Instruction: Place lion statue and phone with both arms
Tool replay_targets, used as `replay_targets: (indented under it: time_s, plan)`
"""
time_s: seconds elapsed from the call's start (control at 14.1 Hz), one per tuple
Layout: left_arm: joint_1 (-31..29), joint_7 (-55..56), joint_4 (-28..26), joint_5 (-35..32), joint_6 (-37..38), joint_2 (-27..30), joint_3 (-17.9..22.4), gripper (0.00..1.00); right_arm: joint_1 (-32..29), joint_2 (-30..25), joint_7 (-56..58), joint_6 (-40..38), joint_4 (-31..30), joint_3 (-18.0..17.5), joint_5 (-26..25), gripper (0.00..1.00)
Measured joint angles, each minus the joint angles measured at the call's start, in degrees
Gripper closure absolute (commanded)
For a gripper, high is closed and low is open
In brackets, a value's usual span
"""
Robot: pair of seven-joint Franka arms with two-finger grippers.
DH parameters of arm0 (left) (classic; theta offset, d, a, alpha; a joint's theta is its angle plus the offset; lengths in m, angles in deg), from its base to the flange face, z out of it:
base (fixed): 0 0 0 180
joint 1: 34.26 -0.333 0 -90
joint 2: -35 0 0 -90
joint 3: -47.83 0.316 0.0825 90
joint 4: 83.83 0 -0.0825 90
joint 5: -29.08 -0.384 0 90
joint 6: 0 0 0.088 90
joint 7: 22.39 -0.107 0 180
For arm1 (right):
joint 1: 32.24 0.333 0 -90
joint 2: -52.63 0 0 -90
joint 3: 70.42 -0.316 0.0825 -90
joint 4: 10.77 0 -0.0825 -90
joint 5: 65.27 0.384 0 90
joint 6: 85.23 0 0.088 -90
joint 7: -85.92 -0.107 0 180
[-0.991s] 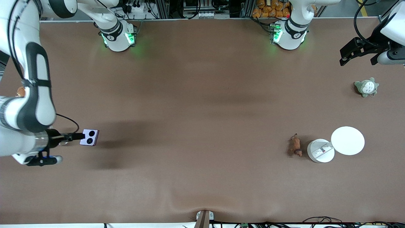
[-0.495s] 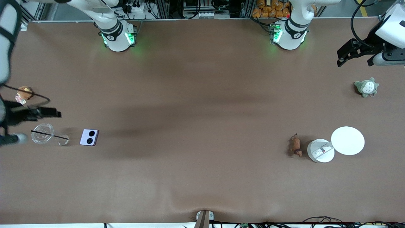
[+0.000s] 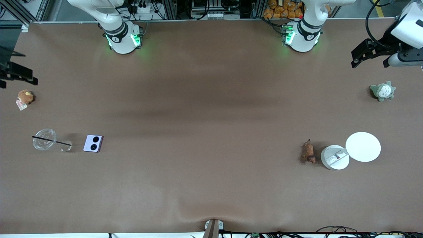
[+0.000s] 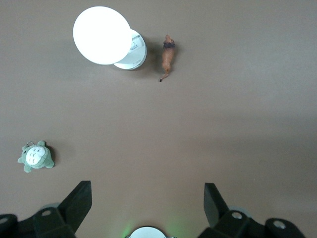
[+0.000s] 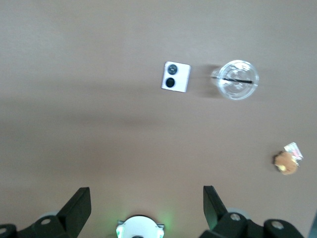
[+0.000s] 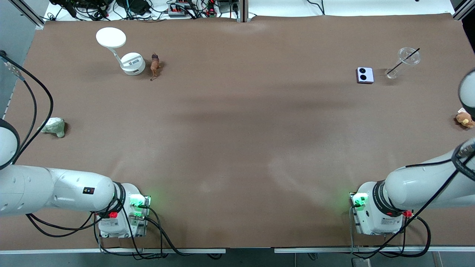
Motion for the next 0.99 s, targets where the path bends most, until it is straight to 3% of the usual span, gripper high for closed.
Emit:
replay_targets:
  time_s: [0.21,0.35,0.57,0.99]
  plan:
    - [-1.9,0.0,-0.4,0.0,0.0,0.0,-0.3,0.0,0.0,-9.1,0.0,4.0,-11.8,0.1,-0.7,0.0]
    - [-3.7,-0.1,-0.5,0.0,0.0,0.0,-1.7,0.0,0.0,-12.5,0.0,5.4,-16.2,0.1,-0.8,0.0]
    - [-4.7,-0.1,-0.5,0.0,0.0,0.0,-3.6,0.0,-0.6,-12.3,3.0,7.0,-16.2,0.9,-0.7,0.0]
    - [-5.9,-0.1,0.7,0.0,0.0,-0.6,-3.7,0.0,-0.7,-11.4,6.8,7.4,-15.2,0.9,-0.7,0.0]
